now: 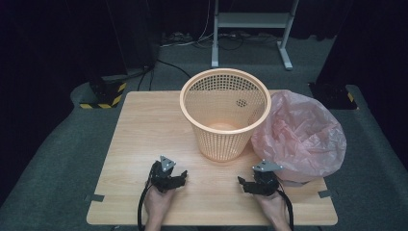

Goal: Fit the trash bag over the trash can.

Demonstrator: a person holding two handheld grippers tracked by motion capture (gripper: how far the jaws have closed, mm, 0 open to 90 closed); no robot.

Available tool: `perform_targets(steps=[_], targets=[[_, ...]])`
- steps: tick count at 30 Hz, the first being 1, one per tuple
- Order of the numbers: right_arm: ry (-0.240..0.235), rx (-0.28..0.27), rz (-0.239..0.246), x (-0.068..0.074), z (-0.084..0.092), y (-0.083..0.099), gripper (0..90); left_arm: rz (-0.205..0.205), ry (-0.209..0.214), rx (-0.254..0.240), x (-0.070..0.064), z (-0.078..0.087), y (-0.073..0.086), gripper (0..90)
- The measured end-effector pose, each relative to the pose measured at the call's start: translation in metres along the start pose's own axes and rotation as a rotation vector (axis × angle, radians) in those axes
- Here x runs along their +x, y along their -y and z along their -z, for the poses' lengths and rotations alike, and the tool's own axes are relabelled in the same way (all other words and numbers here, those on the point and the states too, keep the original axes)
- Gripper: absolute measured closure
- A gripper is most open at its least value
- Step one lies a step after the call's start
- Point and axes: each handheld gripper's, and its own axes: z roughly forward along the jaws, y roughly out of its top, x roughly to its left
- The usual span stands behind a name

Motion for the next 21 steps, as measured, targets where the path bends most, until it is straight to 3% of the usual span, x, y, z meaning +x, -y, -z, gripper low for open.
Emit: perform_targets(steps=[21], targets=[[-0.091, -0.103, 0.013, 0.008, 0.034, -0.018, 31.0, 0.002, 0.0, -0.001, 0.0, 0.0, 0.0, 25.1]])
